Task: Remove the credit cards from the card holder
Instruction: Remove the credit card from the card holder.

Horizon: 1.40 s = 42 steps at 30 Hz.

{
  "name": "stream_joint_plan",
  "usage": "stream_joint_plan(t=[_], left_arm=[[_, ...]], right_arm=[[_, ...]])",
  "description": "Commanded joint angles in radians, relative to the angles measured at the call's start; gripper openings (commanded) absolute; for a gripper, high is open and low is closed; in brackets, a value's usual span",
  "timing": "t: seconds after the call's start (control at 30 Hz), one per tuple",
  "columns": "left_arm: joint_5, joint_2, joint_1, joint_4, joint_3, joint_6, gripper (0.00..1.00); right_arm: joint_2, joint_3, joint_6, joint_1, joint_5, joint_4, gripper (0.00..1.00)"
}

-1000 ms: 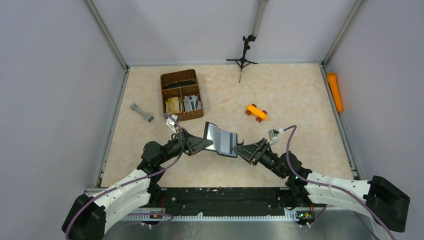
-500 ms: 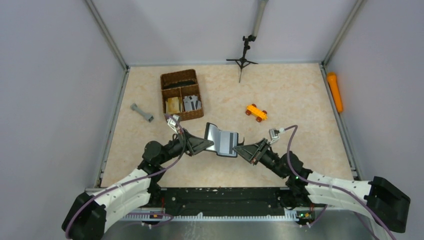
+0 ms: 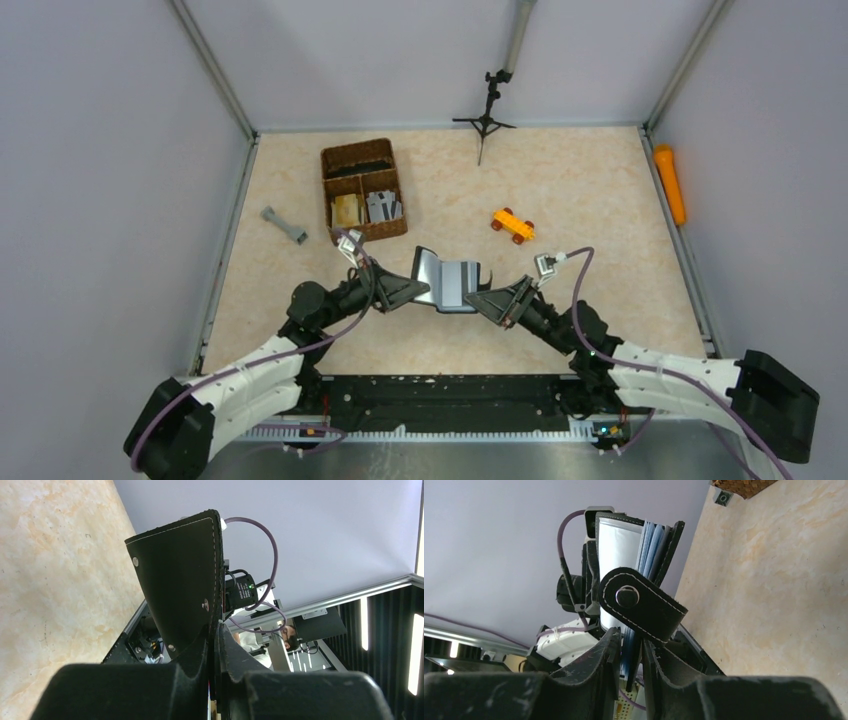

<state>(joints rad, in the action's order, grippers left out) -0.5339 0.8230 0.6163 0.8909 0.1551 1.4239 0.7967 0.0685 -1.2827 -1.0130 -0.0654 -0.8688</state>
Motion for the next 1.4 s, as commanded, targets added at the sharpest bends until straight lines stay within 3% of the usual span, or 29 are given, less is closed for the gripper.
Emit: stream_joint_plan(t=[0.0,0.17,0.23,0.4,0.53,0.63,0.83,0.97,1.07,1.2,1.37], left_arm=[[0.006,-0.023,0.005,0.048,0.001,-0.013,0.07],[0.012,-0.044,0.005,-0.017,0.005,-0.046,0.07],[0.043,-0.076,0.006,-0.192,0.023,-0.103,0.09],[0.17,-0.174,0.005,-0.643,0.134,-0.313,0.27],[0.253,-0.17,0.008,-0.898,0.238,-0.474,0.51],[0.301,-0.143,0.013,-1.037,0.306,-0.55,0.54],[0.288,-0.123,0.034,-1.051,0.344,-0.573,0.53],[0.138,-0.075,0.038,-0.865,0.315,-0.543,0.49],[0.036,0.004,0.043,-0.706,0.288,-0.491,0.4],[0.0,0.098,0.047,-0.627,0.29,-0.476,0.34],[-0.011,0.153,0.048,-0.584,0.295,-0.479,0.34]], right_arm=[[-0.06,0.036,0.015,-0.009,-0.019,-0.02,0.23],[-0.126,0.039,0.04,-0.009,-0.045,0.055,0.13],[-0.16,0.049,0.061,-0.009,-0.061,0.139,0.09],[-0.247,0.091,0.169,-0.009,-0.137,0.374,0.01],[-0.246,0.139,0.264,-0.01,-0.21,0.534,0.0],[-0.205,0.173,0.315,-0.009,-0.243,0.599,0.0],[-0.109,0.224,0.371,-0.01,-0.292,0.65,0.0],[-0.057,0.24,0.388,-0.01,-0.26,0.62,0.0],[-0.025,0.246,0.392,-0.01,-0.21,0.581,0.0],[0.0,0.237,0.392,-0.009,-0.16,0.524,0.0],[0.007,0.233,0.377,-0.009,-0.114,0.499,0.0]])
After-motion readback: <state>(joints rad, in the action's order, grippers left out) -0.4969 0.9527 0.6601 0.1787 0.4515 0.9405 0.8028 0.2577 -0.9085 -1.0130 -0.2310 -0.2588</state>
